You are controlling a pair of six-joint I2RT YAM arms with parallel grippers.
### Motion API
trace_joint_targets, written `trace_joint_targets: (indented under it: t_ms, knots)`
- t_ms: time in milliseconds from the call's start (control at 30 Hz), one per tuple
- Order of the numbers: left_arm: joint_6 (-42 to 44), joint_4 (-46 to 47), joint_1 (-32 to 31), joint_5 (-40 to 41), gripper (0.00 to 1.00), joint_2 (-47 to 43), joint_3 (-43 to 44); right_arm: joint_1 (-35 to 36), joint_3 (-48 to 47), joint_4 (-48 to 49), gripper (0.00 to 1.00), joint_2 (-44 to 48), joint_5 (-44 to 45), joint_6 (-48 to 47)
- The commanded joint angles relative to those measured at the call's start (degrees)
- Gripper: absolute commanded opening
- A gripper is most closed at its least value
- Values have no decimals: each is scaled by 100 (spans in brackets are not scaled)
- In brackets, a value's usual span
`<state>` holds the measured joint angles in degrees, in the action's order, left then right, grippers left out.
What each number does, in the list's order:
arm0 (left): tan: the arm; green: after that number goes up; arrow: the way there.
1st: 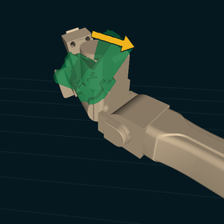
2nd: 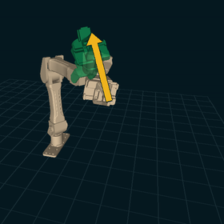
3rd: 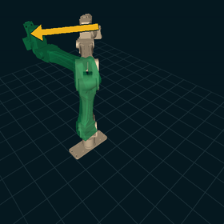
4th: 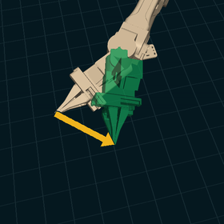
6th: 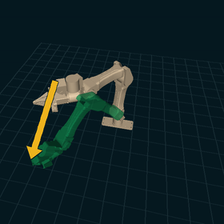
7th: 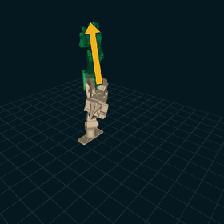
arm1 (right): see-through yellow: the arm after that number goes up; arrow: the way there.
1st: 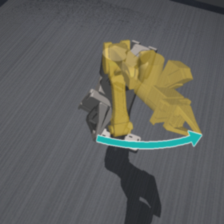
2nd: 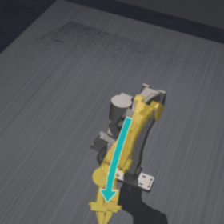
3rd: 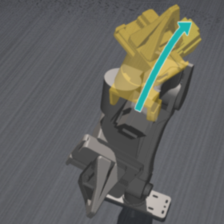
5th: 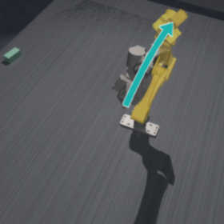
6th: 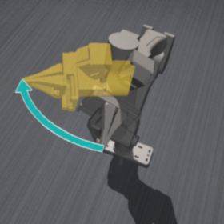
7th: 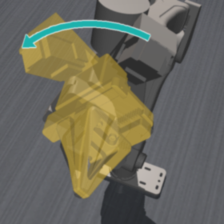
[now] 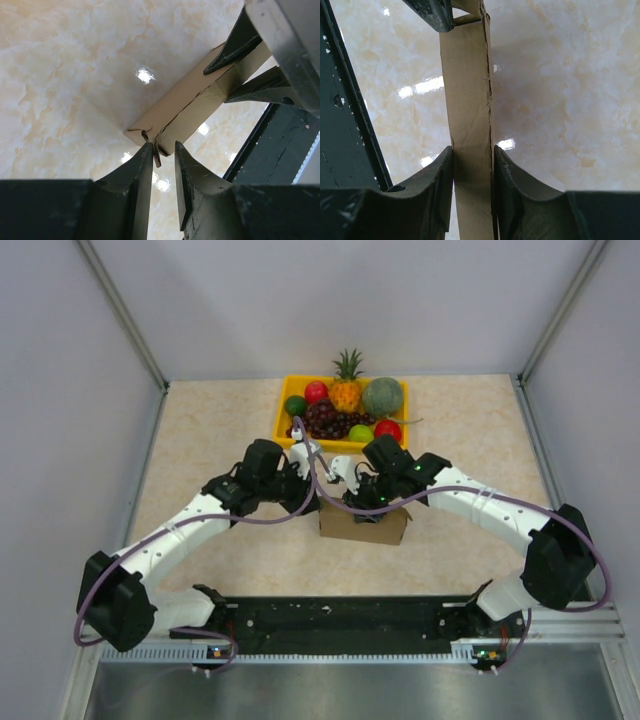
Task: Fold the paper box
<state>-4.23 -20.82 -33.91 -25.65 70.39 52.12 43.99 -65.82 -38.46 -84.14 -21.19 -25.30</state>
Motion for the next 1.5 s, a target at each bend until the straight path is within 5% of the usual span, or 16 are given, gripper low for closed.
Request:
trace_joint_targets:
  t_ms: [0,700,967,1167,1467]
  knots:
    - [238,-62,-81,235,29,-157,176,-30,-194,-232,20,-103,-61,25]
    - [142,-45,-230,403,18,27,378,-22,-238,-276,17,-182,-69,34]
    - [-402,-10,-432,552,0,220,589,-13,-264,-285,16,-226,-96,60]
    - [-1387,-10,-564,913,0,492,729,-13,-273,-285,16,-261,-113,78]
    - [-1748,367,-994,2186,0,406,423,57,-221,-294,15,-261,-78,95]
